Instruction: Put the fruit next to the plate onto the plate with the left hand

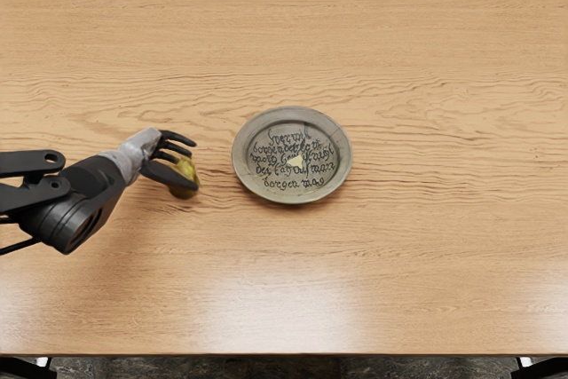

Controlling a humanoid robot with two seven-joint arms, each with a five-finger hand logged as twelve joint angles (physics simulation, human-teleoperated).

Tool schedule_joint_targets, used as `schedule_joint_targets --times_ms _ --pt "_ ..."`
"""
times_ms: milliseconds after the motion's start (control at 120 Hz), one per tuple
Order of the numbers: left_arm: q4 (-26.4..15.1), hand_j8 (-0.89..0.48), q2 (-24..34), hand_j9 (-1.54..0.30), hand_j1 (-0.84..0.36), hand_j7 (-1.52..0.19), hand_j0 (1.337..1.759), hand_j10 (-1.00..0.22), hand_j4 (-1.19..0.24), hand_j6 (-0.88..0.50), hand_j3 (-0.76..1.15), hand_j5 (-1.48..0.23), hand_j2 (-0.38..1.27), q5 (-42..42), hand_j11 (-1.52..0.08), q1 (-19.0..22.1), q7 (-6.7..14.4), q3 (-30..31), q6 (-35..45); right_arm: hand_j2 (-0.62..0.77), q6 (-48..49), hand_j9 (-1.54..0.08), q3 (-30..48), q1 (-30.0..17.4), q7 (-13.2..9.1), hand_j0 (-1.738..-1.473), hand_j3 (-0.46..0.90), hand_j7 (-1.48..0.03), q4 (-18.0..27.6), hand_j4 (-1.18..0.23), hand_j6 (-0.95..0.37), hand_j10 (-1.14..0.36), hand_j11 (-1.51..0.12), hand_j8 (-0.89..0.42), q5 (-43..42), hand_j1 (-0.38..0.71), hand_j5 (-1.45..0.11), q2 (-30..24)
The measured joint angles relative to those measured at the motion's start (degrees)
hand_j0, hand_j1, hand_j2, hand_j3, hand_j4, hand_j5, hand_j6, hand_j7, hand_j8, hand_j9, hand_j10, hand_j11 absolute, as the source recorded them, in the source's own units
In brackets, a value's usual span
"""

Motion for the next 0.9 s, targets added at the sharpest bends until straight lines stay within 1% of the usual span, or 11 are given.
schedule_joint_targets --times_ms 133,200,267,308,342,383,550,625,775,875,900 --pt "0.5 -0.45 0.0 -0.61 -0.20 -0.60 1.657 -0.45 -0.47 -0.45 0.00 -0.60 0.17 -0.2 -0.62 0.1 -0.1 0.0 -0.1 0.00 0.0 -0.01 0.0 0.0 0.0 -1.658 0.00 -0.01 0.0 -0.01 -0.01 -0.01 -0.01 -0.01 0.0 -0.34 -0.01 0.0" --pt "0.6 -0.46 0.0 -0.65 -0.26 -0.64 1.657 -0.47 -0.48 -0.47 0.00 -0.64 0.27 -0.2 -0.66 0.3 -0.2 0.0 -0.1 0.00 0.0 -0.01 0.0 0.0 0.0 -1.658 0.00 -0.01 0.0 -0.01 -0.01 -0.01 -0.01 -0.01 0.0 -0.34 -0.01 0.0" --pt "0.6 -0.49 -0.1 -0.69 -0.34 -0.68 1.658 -0.49 -0.50 -0.49 0.00 -0.68 0.46 -0.2 -0.70 0.3 -0.3 0.1 -0.1 0.00 0.0 -0.01 0.0 0.0 0.0 -1.658 0.00 -0.01 0.0 -0.01 -0.01 -0.01 -0.01 -0.01 0.0 -0.34 -0.01 0.0" --pt "0.6 -0.51 -0.1 -0.70 -0.36 -0.70 1.658 -0.51 -0.52 -0.46 0.00 -0.69 0.47 -0.1 -0.71 0.3 -0.2 0.2 -0.1 0.00 0.0 -0.01 0.0 0.0 0.0 -1.658 0.00 -0.01 0.0 -0.01 -0.01 -0.01 -0.01 -0.01 0.0 -0.34 -0.01 0.0" --pt "0.7 -0.51 -0.5 -0.71 -0.40 -0.70 1.658 -0.52 -0.53 -0.46 0.00 -0.70 0.57 0.0 -0.72 0.3 -0.2 0.2 -0.1 0.00 0.0 -0.01 0.0 0.0 0.0 -1.658 0.00 -0.01 0.0 -0.01 -0.01 -0.01 -0.01 -0.01 0.0 -0.34 -0.01 0.0" --pt "0.6 -0.48 -1.2 -0.72 -0.40 -0.70 1.658 -0.53 -0.55 -0.41 0.00 -0.70 0.54 0.2 -0.73 0.3 -0.2 0.3 -0.1 0.00 0.0 -0.01 0.0 0.0 0.0 -1.658 0.00 -0.01 0.0 -0.01 -0.01 -0.01 -0.01 -0.01 0.0 -0.34 -0.01 0.0" --pt "0.7 -0.47 -1.6 -0.74 -0.32 -0.72 1.657 -0.56 -0.58 -0.43 0.00 -0.70 0.43 0.5 -0.75 0.4 0.0 0.4 -0.1 0.00 0.0 -0.01 0.0 0.0 0.0 -1.658 0.00 -0.01 0.0 -0.01 -0.01 -0.01 -0.01 -0.01 0.0 -0.34 -0.01 0.0" --pt "0.7 -0.46 -2.6 -0.75 -0.30 -0.72 1.657 -0.57 -0.59 -0.40 0.00 -0.70 0.36 0.6 -0.75 0.4 0.0 0.6 0.0 0.00 0.0 -0.01 0.0 0.0 0.0 -1.658 0.00 -0.01 0.0 -0.01 -0.01 -0.01 -0.01 -0.01 0.0 -0.34 -0.01 0.0" --pt "0.9 -0.50 -2.9 -0.77 -0.28 -0.75 1.657 -0.61 -0.59 -0.41 0.00 -0.73 0.35 0.4 -0.66 0.4 -0.1 1.0 -0.2 0.00 0.0 -0.01 0.0 0.0 0.0 -1.658 0.00 -0.01 0.0 -0.01 -0.01 -0.01 -0.01 -0.01 0.0 -0.34 -0.01 0.0" --pt "1.0 -0.53 -2.9 -0.80 -0.28 -0.79 1.657 -0.61 -0.62 -0.44 0.00 -0.78 0.44 0.3 -0.66 0.3 -0.1 1.1 -0.1 0.00 0.0 -0.01 0.0 0.0 0.0 -1.658 0.00 -0.01 0.0 -0.01 -0.01 -0.01 -0.01 -0.01 0.0 -0.34 -0.01 0.0" --pt "0.9 -0.53 -2.8 -0.82 -0.28 -0.81 1.657 -0.66 -0.63 -0.43 0.00 -0.79 0.46 0.3 -0.60 0.3 -0.1 1.1 -0.2 0.00 0.0 -0.01 0.0 0.0 0.0 -1.658 0.00 -0.01 0.0 -0.01 -0.01 -0.01 -0.01 -0.01 0.0 -0.34 -0.01 0.0"
